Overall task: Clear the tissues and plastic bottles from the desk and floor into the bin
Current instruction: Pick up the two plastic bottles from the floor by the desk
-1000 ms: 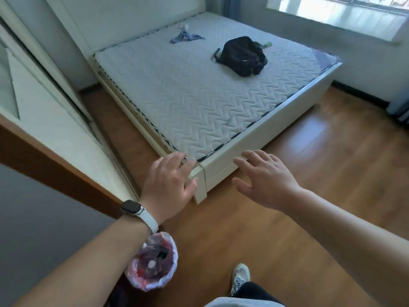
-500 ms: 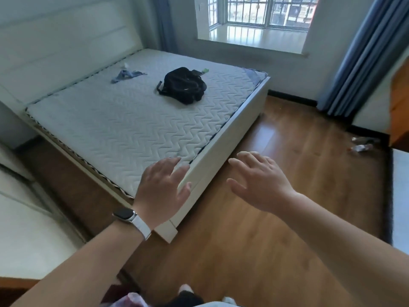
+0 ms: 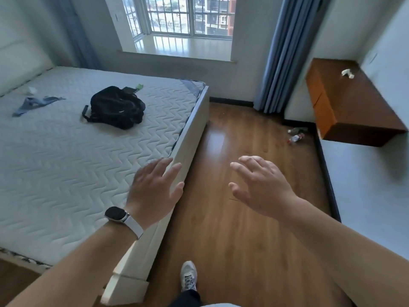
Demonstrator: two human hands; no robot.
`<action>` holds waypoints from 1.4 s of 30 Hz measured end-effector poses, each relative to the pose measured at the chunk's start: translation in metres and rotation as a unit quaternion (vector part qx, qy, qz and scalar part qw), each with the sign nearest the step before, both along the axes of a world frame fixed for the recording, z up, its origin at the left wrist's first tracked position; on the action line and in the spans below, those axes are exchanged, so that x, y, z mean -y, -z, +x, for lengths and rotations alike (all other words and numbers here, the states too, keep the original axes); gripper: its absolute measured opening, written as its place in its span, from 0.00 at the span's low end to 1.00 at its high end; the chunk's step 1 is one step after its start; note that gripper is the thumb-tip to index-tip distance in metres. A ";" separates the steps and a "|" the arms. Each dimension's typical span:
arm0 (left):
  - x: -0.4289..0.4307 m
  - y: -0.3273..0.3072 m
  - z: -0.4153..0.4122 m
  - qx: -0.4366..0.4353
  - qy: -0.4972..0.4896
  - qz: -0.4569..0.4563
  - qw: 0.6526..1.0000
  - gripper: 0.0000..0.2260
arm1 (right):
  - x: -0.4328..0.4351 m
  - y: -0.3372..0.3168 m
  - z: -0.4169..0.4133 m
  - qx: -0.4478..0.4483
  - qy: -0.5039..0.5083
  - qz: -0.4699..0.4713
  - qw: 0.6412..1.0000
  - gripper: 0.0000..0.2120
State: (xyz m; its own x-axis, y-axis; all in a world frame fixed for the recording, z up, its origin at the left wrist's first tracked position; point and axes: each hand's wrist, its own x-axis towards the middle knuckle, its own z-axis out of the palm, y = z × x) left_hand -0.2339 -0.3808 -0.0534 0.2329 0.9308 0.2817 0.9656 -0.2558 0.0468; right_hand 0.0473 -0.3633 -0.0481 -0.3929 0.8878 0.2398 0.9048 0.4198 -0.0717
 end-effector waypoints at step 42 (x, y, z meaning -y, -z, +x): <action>-0.557 0.000 0.250 0.013 0.202 -0.009 0.979 0.17 | -0.474 0.012 0.232 -0.029 0.216 -0.054 0.974 0.29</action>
State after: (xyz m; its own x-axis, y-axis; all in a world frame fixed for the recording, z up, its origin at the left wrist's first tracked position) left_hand 0.0162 0.1762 -0.0536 0.5767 0.7686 0.2769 0.7840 -0.6160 0.0772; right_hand 0.2789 0.1107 -0.0596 0.0347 0.9885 0.1473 0.9886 -0.0123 -0.1501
